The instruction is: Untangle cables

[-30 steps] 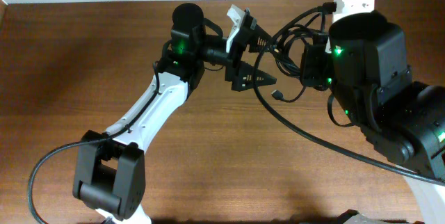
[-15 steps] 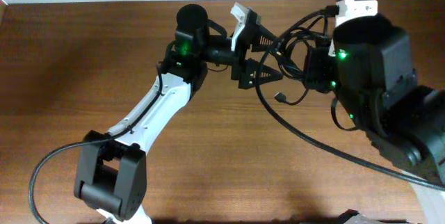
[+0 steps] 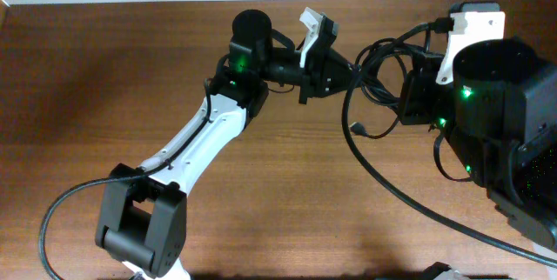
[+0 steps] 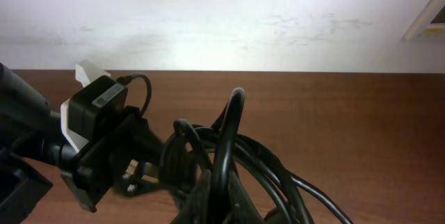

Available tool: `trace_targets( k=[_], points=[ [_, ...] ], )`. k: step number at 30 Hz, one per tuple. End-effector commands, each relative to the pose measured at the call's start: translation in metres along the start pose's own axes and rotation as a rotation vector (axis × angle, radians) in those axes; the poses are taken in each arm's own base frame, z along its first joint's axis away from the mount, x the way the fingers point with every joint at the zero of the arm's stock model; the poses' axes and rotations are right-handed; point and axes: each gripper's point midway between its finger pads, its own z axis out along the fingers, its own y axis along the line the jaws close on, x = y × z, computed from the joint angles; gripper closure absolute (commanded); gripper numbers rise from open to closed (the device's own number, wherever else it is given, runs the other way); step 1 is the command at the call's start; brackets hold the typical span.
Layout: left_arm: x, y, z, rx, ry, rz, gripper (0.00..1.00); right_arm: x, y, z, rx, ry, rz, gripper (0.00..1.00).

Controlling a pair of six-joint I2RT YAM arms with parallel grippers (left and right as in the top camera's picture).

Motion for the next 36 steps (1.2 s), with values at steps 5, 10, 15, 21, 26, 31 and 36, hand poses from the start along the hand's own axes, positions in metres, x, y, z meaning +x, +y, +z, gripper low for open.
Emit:
trace_targets(
  k=[5, 10, 15, 21, 26, 31, 36],
  points=[
    [-0.001, -0.001, 0.000, 0.007, 0.001, 0.002, 0.14, -0.009, -0.004, -0.010, 0.005, -0.041, -0.001, 0.96],
    [0.000, -0.010, -0.001, 0.056, 0.016, 0.016, 0.16, -0.013, -0.007, -0.010, 0.021, -0.057, -0.015, 0.96],
    [0.000, -0.009, -0.011, 0.067, 0.022, -0.003, 0.15, -0.019, -0.025, -0.011, 0.132, -0.089, -0.014, 0.96],
    [0.000, -0.009, -0.010, 0.066, 0.021, -0.006, 0.13, -0.014, -0.012, -0.003, 0.072, -0.054, -0.025, 0.96],
    [0.001, -0.016, -0.001, 0.090, 0.026, 0.008, 0.14, -0.008, -0.005, 0.012, 0.073, -0.018, -0.042, 0.96],
    [-0.001, -0.020, 0.004, 0.100, 0.024, 0.018, 0.16, -0.005, 0.003, 0.017, 0.043, 0.002, -0.047, 0.96],
    [-0.004, -0.015, 0.005, 0.069, 0.008, 0.028, 1.00, -0.004, 0.002, 0.017, 0.045, 0.007, -0.050, 0.96]
  ],
)
